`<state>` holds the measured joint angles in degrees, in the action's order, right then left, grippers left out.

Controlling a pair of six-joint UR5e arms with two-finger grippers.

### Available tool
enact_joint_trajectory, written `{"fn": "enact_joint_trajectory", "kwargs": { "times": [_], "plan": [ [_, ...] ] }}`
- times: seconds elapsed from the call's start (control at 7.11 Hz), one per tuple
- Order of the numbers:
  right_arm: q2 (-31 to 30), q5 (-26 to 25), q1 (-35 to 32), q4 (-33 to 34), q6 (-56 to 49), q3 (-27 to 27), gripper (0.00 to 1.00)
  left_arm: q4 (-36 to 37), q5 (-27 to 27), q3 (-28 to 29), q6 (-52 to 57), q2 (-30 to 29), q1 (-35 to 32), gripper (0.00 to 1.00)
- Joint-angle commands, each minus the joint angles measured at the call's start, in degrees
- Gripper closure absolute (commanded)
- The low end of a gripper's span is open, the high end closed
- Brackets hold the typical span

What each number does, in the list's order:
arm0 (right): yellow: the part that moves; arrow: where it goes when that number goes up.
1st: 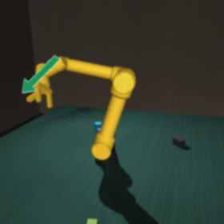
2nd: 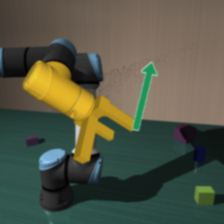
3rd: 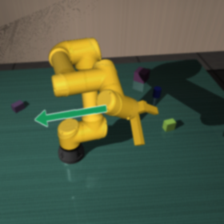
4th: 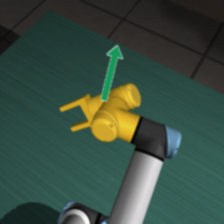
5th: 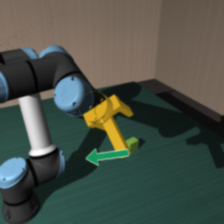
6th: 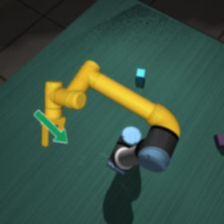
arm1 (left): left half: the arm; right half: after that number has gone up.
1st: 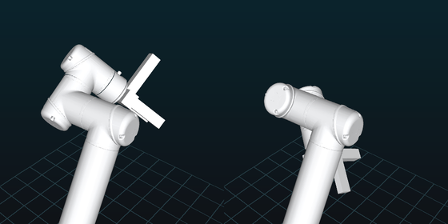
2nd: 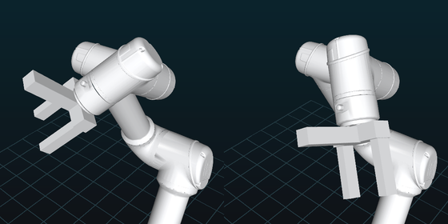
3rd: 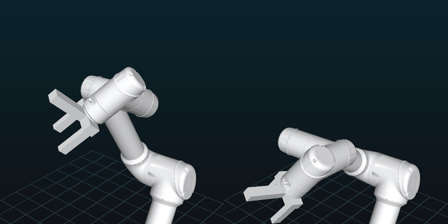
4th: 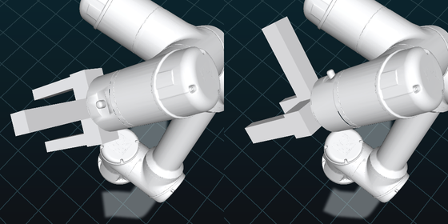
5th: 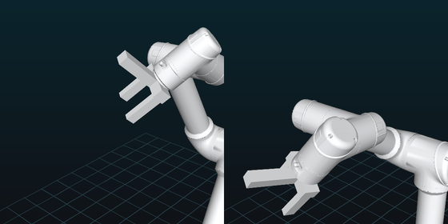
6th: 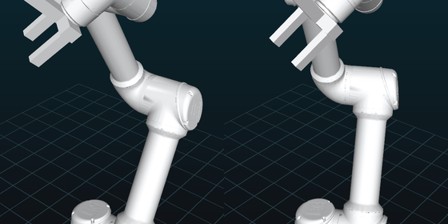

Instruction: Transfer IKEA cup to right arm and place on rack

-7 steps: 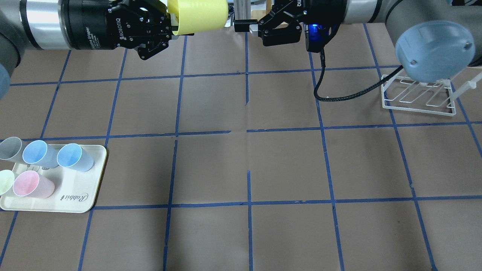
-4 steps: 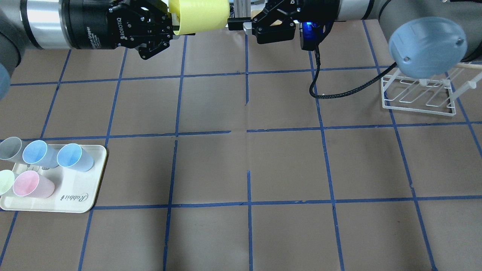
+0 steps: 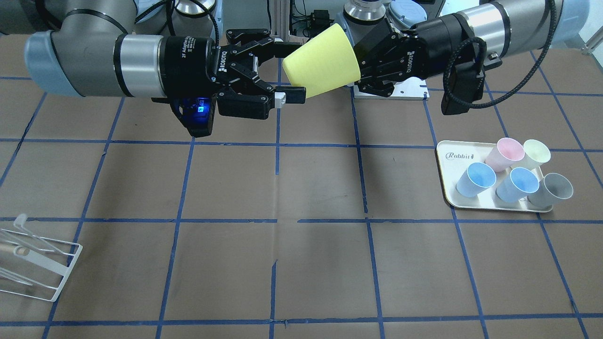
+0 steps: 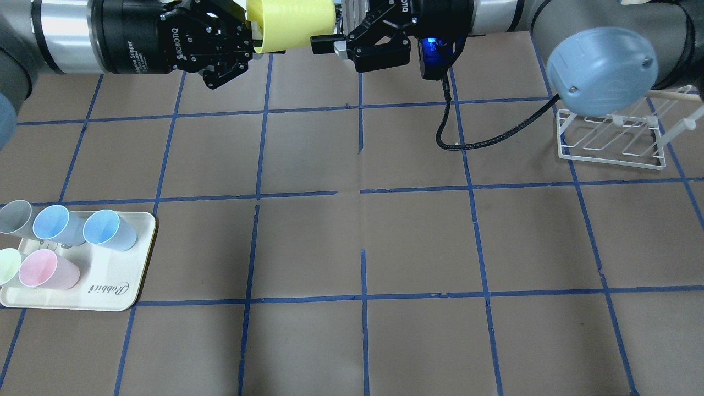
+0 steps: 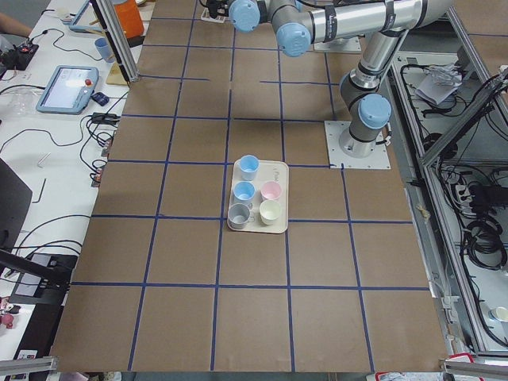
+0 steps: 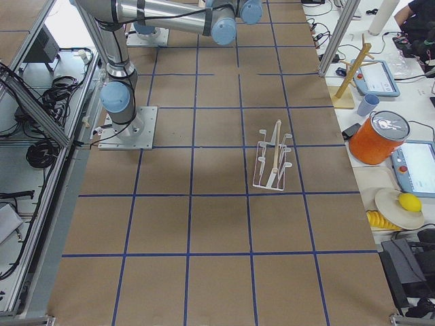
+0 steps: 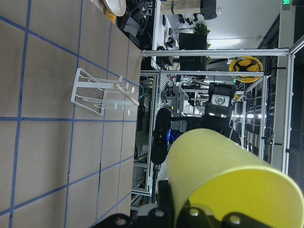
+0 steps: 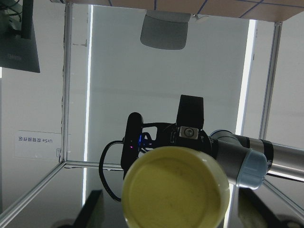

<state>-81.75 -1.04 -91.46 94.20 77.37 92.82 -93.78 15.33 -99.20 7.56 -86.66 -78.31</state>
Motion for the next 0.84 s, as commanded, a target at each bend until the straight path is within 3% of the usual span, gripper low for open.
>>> {"fn": "enact_joint_trajectory", "kwargs": {
  "times": [0.0, 0.14, 0.28, 0.42, 0.56, 0.7],
  "plan": [
    [0.0, 0.0, -0.3, -0.1, 0.2, 0.0, 0.18, 0.1, 0.0, -0.2, 0.0, 0.0, 0.0, 1.0],
    [0.2, 0.3, -0.7, -0.1, 0.2, 0.1, 0.58, 0.1, 0.0, -0.4, 0.0, 0.0, 0.0, 1.0],
    [0.8, 0.9, -0.7, -0.1, 0.2, 0.0, 0.88, 0.3, 0.0, -0.3, 0.0, 0.3, 0.1, 1.0],
    [0.9, 0.9, -0.7, -0.1, 0.2, 0.0, 0.99, 0.3, -0.1, -0.4, -0.2, 0.3, 0.0, 1.0],
    [0.9, 0.9, -0.7, -0.2, 0.2, 0.0, 1.0, 0.3, 0.0, -0.4, -0.2, 0.3, 0.0, 1.0],
    [1.1, 0.9, -0.6, -0.1, 0.3, 0.0, 1.0, 0.2, 0.0, -0.4, -0.3, 0.4, 0.0, 0.33]
  ]
}}
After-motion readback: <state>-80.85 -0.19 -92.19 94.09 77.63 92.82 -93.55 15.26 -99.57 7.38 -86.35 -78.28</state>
